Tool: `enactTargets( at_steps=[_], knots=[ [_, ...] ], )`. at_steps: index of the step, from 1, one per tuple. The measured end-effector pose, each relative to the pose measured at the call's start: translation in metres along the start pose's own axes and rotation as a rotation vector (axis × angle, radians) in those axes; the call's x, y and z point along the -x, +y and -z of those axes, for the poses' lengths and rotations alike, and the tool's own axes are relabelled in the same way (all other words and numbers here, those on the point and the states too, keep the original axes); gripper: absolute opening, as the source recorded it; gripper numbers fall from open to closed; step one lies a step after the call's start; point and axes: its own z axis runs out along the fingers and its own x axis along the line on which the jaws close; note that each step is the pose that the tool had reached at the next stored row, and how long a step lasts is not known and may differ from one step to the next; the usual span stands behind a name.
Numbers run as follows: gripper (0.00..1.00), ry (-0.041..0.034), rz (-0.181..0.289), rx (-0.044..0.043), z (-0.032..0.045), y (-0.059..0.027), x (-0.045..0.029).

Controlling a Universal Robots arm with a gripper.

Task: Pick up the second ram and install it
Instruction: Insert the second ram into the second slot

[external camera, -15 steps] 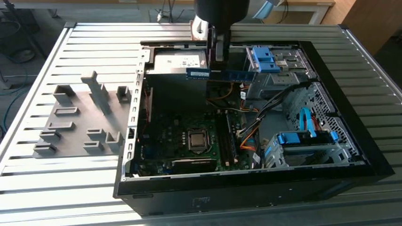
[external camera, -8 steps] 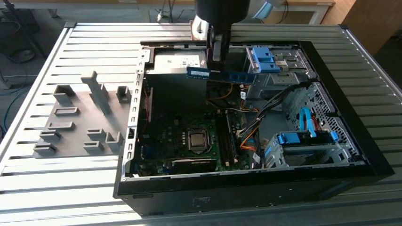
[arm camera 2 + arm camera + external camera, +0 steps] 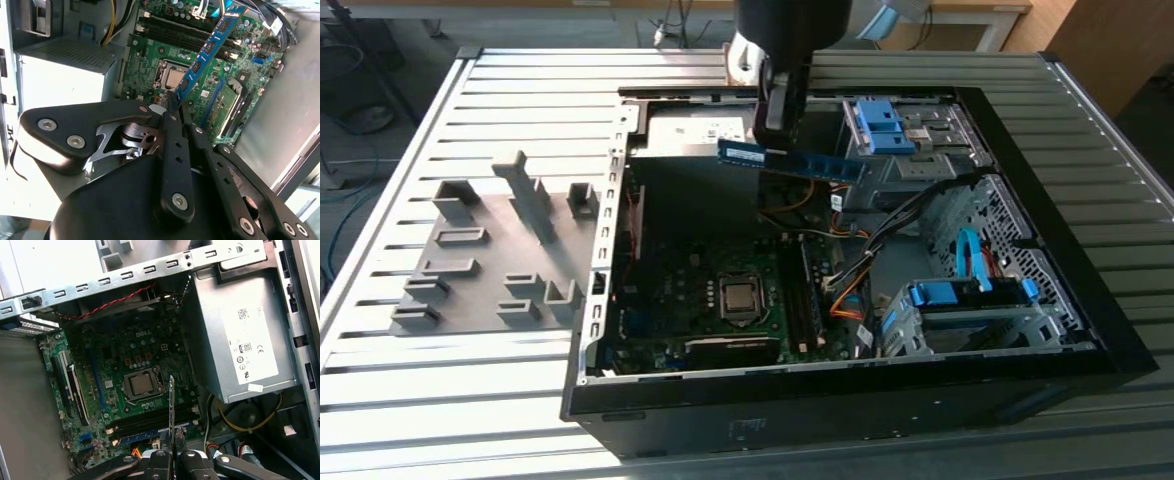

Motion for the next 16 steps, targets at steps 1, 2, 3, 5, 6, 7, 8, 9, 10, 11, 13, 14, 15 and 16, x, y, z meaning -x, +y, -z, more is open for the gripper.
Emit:
enactTargets(
  at_steps=[1, 2, 3, 5, 6, 7, 8, 9, 10, 11, 13, 14, 15, 16],
  knots=[
    [0.14, 0.0004, -0.011, 0.0000, 0.0000, 0.0000, 0.0000],
    [0.14, 0.0007, -0.021, -0.0001, -0.0001, 0.0000, 0.0000],
    [0.14, 0.0010, -0.032, -0.0001, -0.0001, -0.0001, 0.0000],
    [0.14, 0.0016, -0.053, -0.0001, -0.0002, -0.0001, 0.0000],
    [0.14, 0.0019, -0.063, -0.0002, -0.0003, -0.0001, 0.0000],
    [0.14, 0.0022, -0.073, -0.0002, -0.0003, -0.0002, 0.0000],
    [0.14, 0.0025, -0.083, -0.0002, -0.0003, -0.0002, 0.0001],
    [0.14, 0.0028, -0.093, -0.0003, -0.0004, -0.0003, 0.0001],
    [0.14, 0.0032, -0.103, -0.0003, -0.0004, -0.0003, 0.0001],
    [0.14, 0.0034, -0.113, -0.0003, -0.0005, -0.0003, 0.0001],
    [0.14, 0.0042, -0.134, -0.0004, -0.0005, -0.0004, 0.0001],
    [0.14, 0.0045, -0.145, -0.0004, -0.0006, -0.0004, 0.0001],
    [0.14, 0.0048, -0.156, -0.0005, -0.0007, -0.0004, 0.0001],
    [0.14, 0.0051, -0.167, -0.0005, -0.0007, -0.0004, 0.0001]
  ],
)
